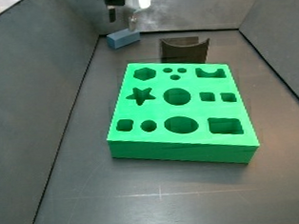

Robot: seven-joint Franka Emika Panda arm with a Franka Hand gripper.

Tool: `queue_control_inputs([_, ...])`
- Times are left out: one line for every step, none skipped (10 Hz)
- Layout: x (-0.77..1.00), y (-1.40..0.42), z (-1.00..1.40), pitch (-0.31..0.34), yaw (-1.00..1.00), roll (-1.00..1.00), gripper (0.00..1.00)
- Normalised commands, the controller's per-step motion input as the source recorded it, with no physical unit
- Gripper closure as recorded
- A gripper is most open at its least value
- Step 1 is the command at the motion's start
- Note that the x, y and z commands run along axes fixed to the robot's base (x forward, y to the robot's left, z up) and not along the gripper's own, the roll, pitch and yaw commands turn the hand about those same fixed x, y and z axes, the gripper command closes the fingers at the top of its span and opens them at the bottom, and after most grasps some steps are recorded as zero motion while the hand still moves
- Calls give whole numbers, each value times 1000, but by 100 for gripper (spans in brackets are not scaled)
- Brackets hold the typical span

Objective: Pick up the rectangle object. Move up. Place the rectangle object on the fixture. Regrasp the rectangle object. Move to above the board. Insert the rectangle object.
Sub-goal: Pick up the rectangle object.

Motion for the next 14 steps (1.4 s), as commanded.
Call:
queue_control_inputs([-189, 340, -534, 0, -269, 269, 0])
queue_control_inputs([-251, 271, -460, 0, -246, 287, 0])
queue_control_inputs([-220, 183, -357, 0, -157, 224, 0])
queue_control_inputs([-363, 154, -340, 0, -131, 301, 0])
queue_control_inputs([-97, 57, -357, 0, 0, 213, 0])
queue_control_inputs([-129, 0, -869, -99, -80, 194, 0])
queue_control_inputs([0, -180, -1000, -120, -191, 81, 0])
queue_control_inputs([-74, 146, -306, -6, -274, 0, 0])
queue_control_inputs([0, 0, -60, 0, 0, 0, 0])
queue_control_inputs([0, 0, 0, 0, 0, 0, 0])
queue_control_inputs([0, 0, 0, 0, 0, 0, 100])
queue_control_inputs([0, 0, 0, 0, 0, 0, 100])
queue_control_inputs([0, 0, 0, 0, 0, 0, 100])
queue_control_inputs([0, 0, 0, 0, 0, 0, 100])
